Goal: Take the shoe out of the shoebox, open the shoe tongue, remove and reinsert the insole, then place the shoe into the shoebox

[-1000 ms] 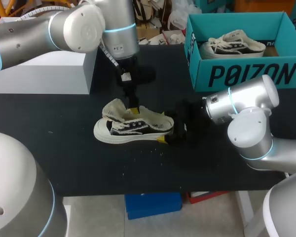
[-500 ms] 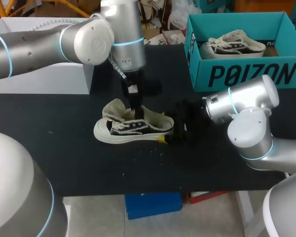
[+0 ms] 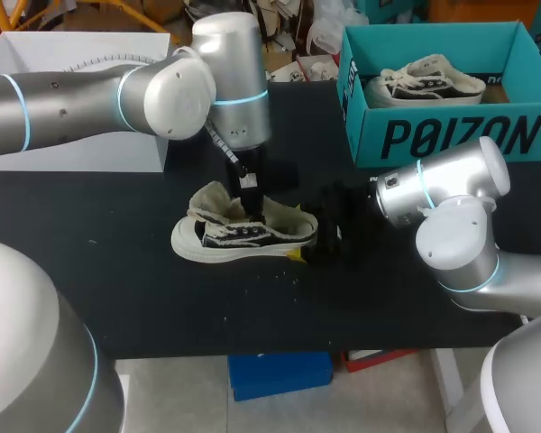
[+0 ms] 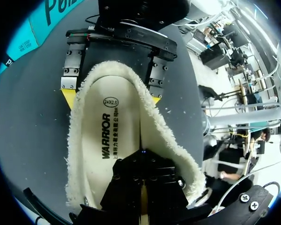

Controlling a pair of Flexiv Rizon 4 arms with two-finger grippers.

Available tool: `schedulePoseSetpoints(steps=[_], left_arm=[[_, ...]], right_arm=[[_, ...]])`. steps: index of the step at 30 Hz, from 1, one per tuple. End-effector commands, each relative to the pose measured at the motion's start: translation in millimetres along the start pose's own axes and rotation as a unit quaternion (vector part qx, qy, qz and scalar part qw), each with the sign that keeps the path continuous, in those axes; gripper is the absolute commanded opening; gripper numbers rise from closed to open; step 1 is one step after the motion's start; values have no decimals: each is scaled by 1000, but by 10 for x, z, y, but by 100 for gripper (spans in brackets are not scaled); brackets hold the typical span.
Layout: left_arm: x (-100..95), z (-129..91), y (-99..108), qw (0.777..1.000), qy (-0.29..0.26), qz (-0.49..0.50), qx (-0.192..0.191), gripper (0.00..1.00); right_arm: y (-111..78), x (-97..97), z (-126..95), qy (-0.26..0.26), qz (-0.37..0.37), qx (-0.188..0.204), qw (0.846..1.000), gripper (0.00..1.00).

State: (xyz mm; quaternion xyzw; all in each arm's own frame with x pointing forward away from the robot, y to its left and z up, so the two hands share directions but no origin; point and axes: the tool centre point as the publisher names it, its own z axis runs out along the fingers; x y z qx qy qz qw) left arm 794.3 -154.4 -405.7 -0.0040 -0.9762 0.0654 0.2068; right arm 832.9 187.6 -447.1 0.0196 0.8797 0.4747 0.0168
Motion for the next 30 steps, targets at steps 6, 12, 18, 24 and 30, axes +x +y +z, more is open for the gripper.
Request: schedulePoseSetpoints(steps=[6,12,18,24,30], left_arm=[[-2,111,35,1000,2,-9,10,0],[-2,117,55,1000,-6,-15,10,31],[10,70,72,998,-49,-30,-12,38],[10,120,100,993,-99,-54,-43,36],[7,111,163,982,-161,-85,-46,30]], right_arm=[[-31,-1,14,0,0,1,1000,0],[-31,-1,14,0,0,1,1000,0],[-31,-1,14,0,0,1,1000,0],[-31,-1,14,0,0,1,1000,0],[-31,-1,14,0,0,1,1000,0]])
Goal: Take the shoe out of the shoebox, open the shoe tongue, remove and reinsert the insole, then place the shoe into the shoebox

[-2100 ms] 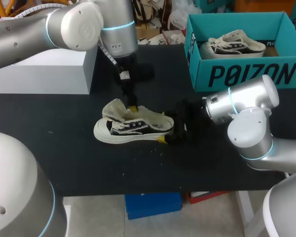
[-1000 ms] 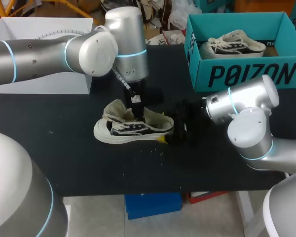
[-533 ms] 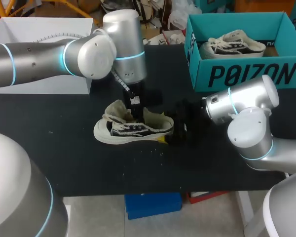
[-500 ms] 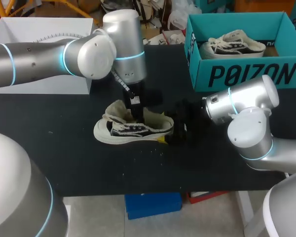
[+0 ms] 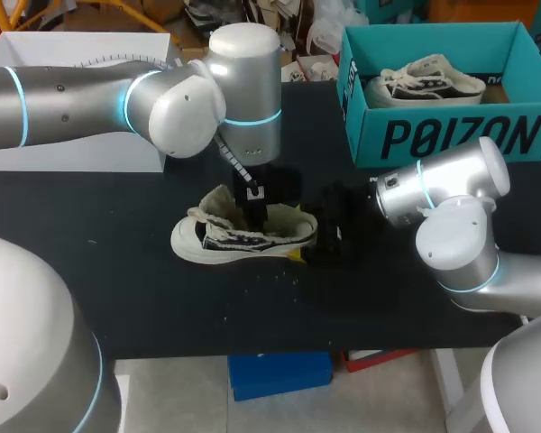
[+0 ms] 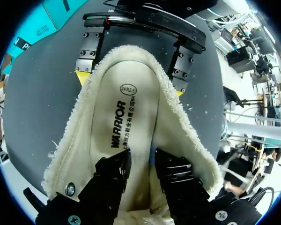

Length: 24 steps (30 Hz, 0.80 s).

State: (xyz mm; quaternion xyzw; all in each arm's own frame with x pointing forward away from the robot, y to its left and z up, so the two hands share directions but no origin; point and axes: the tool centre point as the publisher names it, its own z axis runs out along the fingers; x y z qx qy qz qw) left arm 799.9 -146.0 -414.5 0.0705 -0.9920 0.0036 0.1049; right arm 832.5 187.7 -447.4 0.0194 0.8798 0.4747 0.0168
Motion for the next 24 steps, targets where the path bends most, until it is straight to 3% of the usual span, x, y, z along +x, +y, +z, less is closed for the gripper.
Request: schedulePoseSetpoints(steps=[1,4,13,24], left_arm=[[85,44,94,998,-65,-14,8,30],[66,29,121,995,-95,-23,-3,36],[-43,17,240,981,-189,-39,-19,34],[-145,-75,323,967,-253,-30,8,30]], right_arm=[[-28,-5,11,0,1,1,1000,0],[-28,-5,11,0,1,1,1000,0],[-28,-5,11,0,1,1,1000,0],[-28,-5,11,0,1,1,1000,0]])
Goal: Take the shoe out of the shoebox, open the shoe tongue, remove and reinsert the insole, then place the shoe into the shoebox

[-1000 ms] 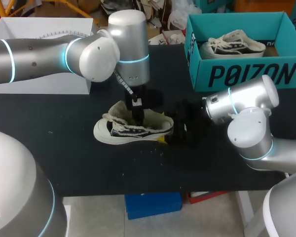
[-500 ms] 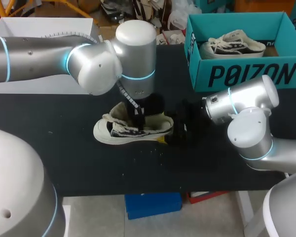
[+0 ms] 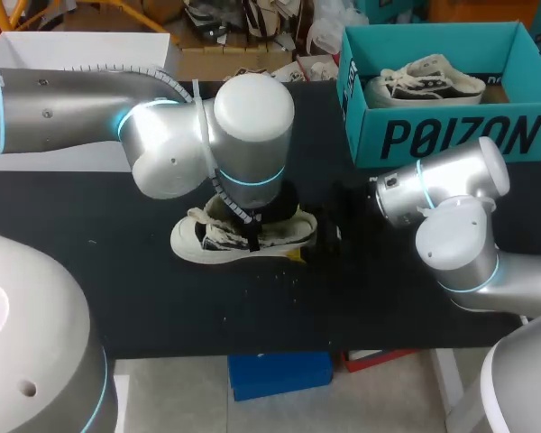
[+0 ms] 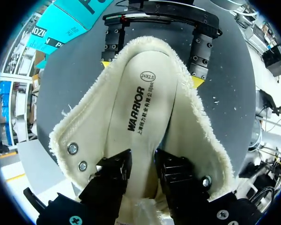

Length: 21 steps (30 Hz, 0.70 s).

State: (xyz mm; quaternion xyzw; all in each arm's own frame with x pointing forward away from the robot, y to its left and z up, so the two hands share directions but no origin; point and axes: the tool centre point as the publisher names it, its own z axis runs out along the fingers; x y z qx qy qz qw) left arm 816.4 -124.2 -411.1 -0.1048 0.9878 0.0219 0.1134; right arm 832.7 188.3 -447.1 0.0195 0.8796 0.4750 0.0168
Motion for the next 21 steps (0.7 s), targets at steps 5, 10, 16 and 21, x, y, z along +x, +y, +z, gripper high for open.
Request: schedulePoseSetpoints(steps=[5,10,16,21], left_arm=[[23,14,116,998,-65,14,18,29],[-3,102,108,997,-67,23,22,29],[-15,124,100,996,-74,27,28,28],[-22,128,87,996,-87,24,29,18]], right_arm=[[-35,-4,8,0,1,1,1000,0],[-35,-4,8,0,1,1,1000,0],[-35,-4,8,0,1,1,1000,0],[-35,-4,8,0,1,1,1000,0]])
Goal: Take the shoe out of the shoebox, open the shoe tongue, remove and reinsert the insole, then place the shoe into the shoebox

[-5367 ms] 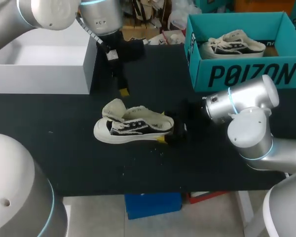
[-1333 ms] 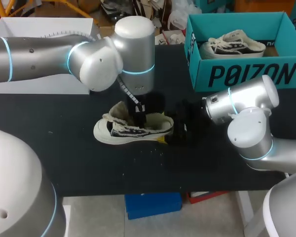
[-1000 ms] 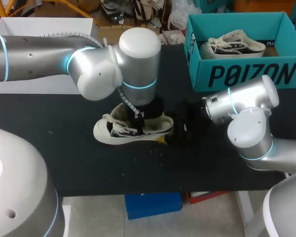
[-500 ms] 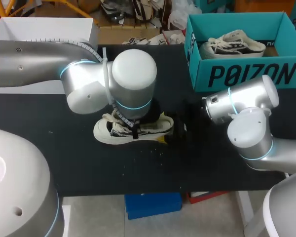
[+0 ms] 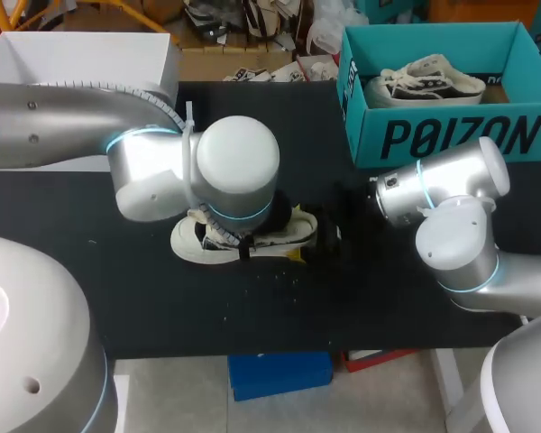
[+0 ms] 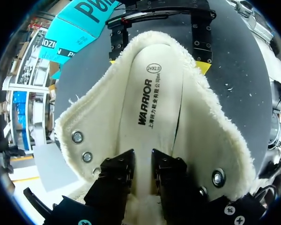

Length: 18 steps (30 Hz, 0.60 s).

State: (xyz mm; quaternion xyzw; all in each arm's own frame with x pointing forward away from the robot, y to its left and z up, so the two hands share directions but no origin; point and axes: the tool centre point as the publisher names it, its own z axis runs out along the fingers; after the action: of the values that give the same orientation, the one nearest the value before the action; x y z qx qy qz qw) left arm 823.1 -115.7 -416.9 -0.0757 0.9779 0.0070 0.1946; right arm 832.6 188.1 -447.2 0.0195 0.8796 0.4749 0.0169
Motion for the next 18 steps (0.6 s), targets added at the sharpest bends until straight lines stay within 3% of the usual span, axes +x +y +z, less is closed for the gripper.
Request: schedulePoseSetpoints(steps=[1,5,18], left_arm=[[52,43,13,1000,-7,0,3,16],[63,56,-10,1000,9,10,8,0],[111,-74,4,995,77,48,37,0]], right_arm=[[-33,-5,9,0,1,1,1000,0],[-33,-5,9,0,1,1,1000,0],[-33,-5,9,0,1,1,1000,0]])
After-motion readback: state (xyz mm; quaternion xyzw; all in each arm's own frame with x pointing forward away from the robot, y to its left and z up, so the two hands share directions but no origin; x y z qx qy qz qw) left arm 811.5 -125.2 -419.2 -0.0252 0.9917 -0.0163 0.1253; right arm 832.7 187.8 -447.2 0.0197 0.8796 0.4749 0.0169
